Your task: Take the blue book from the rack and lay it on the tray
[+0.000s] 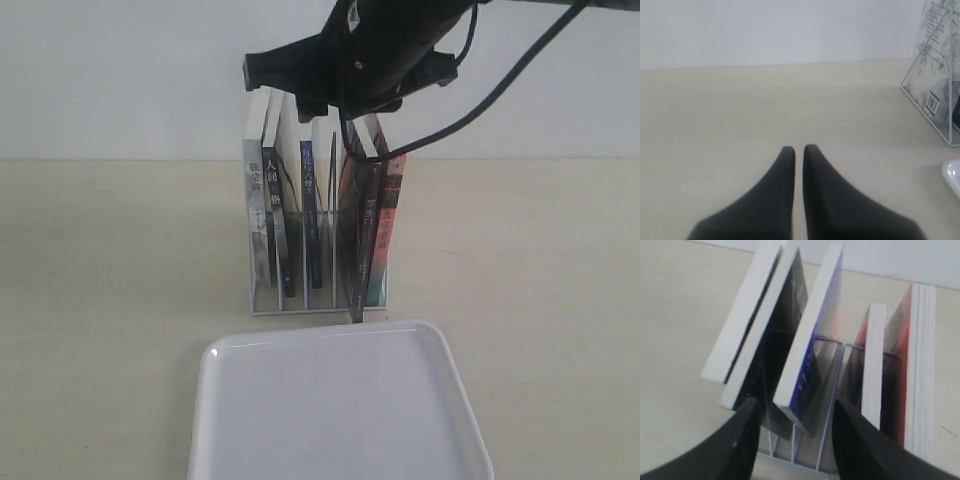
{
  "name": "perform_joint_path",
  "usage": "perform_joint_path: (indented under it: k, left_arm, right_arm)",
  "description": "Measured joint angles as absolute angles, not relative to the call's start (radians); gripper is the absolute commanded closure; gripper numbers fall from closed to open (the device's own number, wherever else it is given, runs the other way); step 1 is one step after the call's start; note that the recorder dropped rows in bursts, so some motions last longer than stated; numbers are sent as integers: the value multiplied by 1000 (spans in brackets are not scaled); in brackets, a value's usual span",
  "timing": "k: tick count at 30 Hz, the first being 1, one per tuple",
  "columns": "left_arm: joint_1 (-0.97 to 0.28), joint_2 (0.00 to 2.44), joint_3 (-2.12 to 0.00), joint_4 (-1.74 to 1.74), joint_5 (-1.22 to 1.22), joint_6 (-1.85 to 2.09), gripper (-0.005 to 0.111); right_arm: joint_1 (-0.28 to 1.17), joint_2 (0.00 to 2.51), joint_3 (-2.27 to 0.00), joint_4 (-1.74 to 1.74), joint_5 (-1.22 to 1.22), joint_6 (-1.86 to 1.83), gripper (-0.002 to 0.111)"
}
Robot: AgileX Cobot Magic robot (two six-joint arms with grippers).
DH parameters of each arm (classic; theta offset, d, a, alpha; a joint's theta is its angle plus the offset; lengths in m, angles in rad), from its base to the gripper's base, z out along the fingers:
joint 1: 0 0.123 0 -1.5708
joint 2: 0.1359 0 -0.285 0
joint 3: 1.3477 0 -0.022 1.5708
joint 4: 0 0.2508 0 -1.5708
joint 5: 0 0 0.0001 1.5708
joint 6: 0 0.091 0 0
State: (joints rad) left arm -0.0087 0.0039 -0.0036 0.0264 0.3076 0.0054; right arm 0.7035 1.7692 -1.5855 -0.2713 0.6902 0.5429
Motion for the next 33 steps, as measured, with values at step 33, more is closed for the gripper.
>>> perform_joint_path:
  k: [33]
  left_arm:
    - [-9, 4, -4, 26, 308, 5, 102]
  right_arm:
    - [708, 1897, -1661, -451, 574, 677, 64]
